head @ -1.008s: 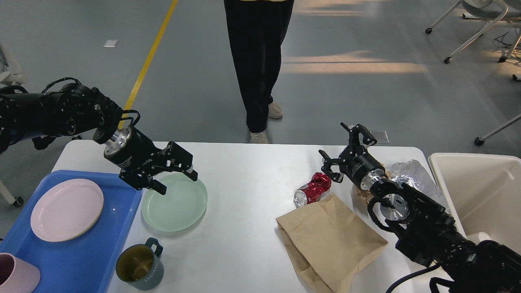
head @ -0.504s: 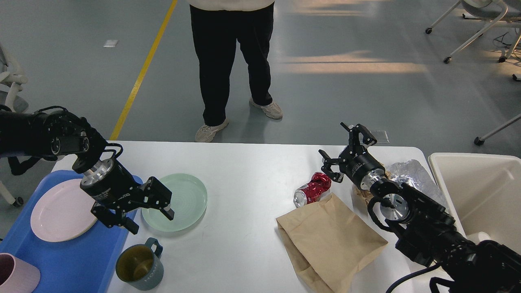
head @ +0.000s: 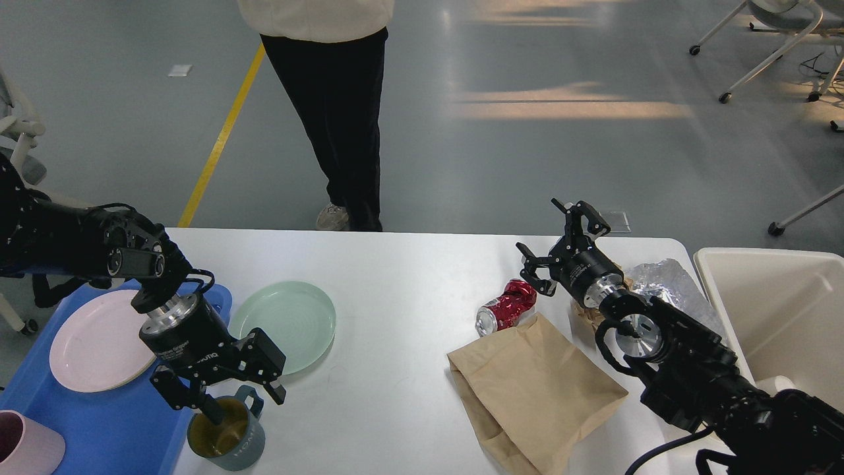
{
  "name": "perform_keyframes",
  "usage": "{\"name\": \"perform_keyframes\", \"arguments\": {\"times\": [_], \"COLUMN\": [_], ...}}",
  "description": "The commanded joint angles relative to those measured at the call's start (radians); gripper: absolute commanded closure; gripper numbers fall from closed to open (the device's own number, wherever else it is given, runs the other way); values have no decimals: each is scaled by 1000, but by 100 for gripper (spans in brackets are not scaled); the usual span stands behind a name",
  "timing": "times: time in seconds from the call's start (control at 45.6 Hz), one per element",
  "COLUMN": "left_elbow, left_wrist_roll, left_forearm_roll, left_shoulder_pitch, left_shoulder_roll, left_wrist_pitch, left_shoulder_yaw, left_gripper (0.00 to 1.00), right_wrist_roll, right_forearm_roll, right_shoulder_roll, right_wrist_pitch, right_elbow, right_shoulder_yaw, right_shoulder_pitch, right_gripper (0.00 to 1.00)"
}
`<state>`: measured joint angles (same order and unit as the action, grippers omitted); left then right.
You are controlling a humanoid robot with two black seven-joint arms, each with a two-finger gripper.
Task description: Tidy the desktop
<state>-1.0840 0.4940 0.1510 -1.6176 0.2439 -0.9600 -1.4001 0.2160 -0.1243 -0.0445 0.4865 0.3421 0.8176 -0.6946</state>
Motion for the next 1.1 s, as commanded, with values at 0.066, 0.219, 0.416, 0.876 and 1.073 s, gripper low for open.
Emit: {"name": "perform_keyframes", "arguments": {"times": [0.066, 0.219, 0.416, 0.876, 1.073], "left_elbow": [39, 61, 90, 190, 191], "left_wrist_roll": [0, 0, 0, -2, -2], "left_forearm_roll": [-2, -2, -1, 2, 1], "left_shoulder_pitch": [44, 61, 76, 179, 180], "left_shoulder_roll": [-6, -23, -25, -49, -49], "left_wrist_pitch": [0, 0, 0, 55, 69], "left_shoulder_yaw": [0, -5, -7, 0, 3], "left_gripper": [4, 4, 4, 4, 4], "right_wrist_roll": [0, 0, 0, -1, 0], "right_forearm_roll": [0, 0, 0, 0, 0], "right_shoulder_roll": [0, 0, 0, 0, 0], "right_wrist_pitch": [0, 0, 1, 1, 0], "right_elbow": [0, 0, 0, 0, 0], "right_shoulder_yaw": [0, 0, 0, 0, 0], "right_shoulder_pitch": [0, 0, 0, 0, 0], "right_gripper": [0, 0, 0, 0, 0]}}
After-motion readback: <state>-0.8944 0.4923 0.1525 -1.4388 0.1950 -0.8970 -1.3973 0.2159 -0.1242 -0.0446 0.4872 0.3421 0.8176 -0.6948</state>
